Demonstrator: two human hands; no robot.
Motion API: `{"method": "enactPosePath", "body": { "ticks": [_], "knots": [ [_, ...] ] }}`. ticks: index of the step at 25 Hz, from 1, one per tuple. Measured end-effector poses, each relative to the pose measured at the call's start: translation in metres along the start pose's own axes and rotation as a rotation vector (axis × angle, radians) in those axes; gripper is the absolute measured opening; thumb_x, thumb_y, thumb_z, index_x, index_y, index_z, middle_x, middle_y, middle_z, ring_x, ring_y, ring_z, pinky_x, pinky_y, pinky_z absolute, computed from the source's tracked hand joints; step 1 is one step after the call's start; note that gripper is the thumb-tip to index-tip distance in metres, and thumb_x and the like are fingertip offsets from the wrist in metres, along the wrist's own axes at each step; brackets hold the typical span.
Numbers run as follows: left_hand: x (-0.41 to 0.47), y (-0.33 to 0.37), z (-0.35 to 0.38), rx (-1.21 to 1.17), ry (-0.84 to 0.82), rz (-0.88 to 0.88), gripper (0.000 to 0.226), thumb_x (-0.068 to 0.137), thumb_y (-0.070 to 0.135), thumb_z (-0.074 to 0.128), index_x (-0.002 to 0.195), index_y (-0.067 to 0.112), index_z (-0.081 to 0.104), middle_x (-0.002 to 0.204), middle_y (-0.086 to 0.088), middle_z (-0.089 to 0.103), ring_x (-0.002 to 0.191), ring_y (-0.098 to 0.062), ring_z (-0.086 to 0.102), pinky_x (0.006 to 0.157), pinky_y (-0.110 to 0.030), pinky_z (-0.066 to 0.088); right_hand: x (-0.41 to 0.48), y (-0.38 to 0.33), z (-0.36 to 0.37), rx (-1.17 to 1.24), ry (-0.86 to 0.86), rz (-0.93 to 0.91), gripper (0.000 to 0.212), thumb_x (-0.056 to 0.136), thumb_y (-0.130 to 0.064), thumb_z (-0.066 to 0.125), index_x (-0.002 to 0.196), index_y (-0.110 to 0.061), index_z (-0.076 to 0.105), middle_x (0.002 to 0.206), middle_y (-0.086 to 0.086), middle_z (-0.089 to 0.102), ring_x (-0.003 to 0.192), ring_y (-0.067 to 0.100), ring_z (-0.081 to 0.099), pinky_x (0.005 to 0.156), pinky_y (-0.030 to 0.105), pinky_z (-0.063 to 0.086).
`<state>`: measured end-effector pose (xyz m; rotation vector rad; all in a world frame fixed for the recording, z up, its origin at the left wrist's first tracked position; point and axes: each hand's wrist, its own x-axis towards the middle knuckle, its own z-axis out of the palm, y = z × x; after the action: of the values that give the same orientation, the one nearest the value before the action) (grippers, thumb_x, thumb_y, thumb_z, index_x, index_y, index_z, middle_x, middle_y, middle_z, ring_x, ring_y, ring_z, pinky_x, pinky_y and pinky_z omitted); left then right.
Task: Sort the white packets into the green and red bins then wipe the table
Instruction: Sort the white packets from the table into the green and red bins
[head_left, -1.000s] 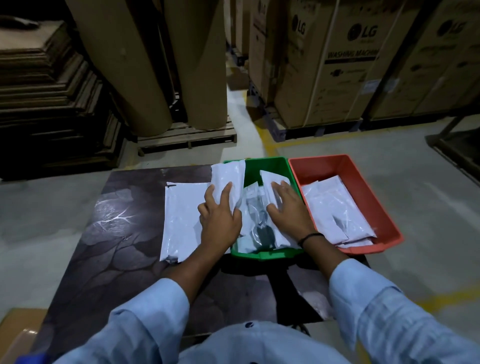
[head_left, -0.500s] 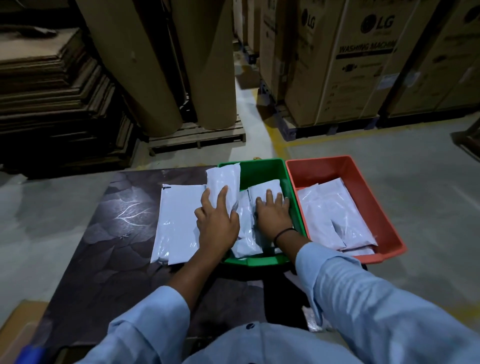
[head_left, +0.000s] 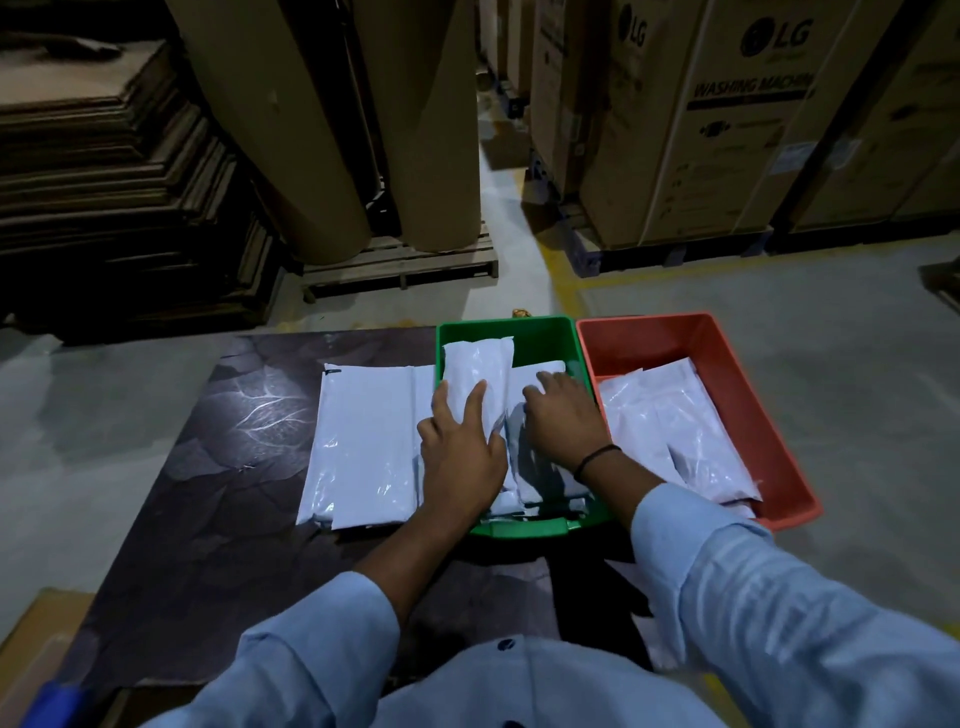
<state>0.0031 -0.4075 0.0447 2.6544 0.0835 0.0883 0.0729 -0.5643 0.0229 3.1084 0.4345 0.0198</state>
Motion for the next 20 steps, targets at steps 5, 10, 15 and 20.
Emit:
{"method": "enactPosePath", "body": {
  "ticks": [5,10,15,20],
  "knots": [
    [0.004,0.012,0.033,0.144,-0.102,-0.001,0.067,0.099,0.036,0.047,0.16,0.026,0.02,0.167,-0.022,-0.003,0.133,-0.05,0.034,0.11,-0.049,0.035,-0.009,0.04,-0.003,0.055,0.236,0.185,0.032,0.083,-0.022,0.06,0.113,-0.013,0.068,0.136,0.018,0.055,0.129,0.041,0.045,0.109,0.054,0.033],
    [0.016,0.001,0.063,0.342,-0.261,0.08,0.083,0.102,0.061,0.029,0.162,0.014,-0.002,0.167,-0.019,-0.02,0.153,-0.05,-0.005,0.123,-0.057,0.007,-0.023,0.047,0.016,0.244,0.174,0.126,0.033,0.086,-0.01,0.058,0.118,-0.01,0.068,0.152,0.023,0.039,0.14,0.041,0.037,0.112,0.05,0.04],
    [0.033,-0.014,0.074,0.272,-0.34,0.222,0.098,0.086,0.08,-0.003,0.162,0.018,-0.011,0.166,-0.01,-0.026,0.153,-0.043,-0.019,0.125,-0.058,0.001,-0.023,0.044,0.013,0.252,0.199,0.144,0.029,0.085,-0.01,0.06,0.113,-0.01,0.069,0.155,0.021,0.038,0.14,0.038,0.038,0.111,0.045,0.042],
    [0.035,-0.019,0.082,0.233,-0.425,0.17,0.099,0.091,0.083,0.014,0.161,0.019,-0.014,0.165,-0.006,-0.03,0.152,-0.038,-0.026,0.124,-0.054,-0.009,-0.023,0.042,0.014,0.254,0.182,0.157,0.025,0.085,-0.012,0.059,0.107,-0.01,0.071,0.156,0.021,0.036,0.14,0.037,0.038,0.111,0.044,0.042]
  ]
}}
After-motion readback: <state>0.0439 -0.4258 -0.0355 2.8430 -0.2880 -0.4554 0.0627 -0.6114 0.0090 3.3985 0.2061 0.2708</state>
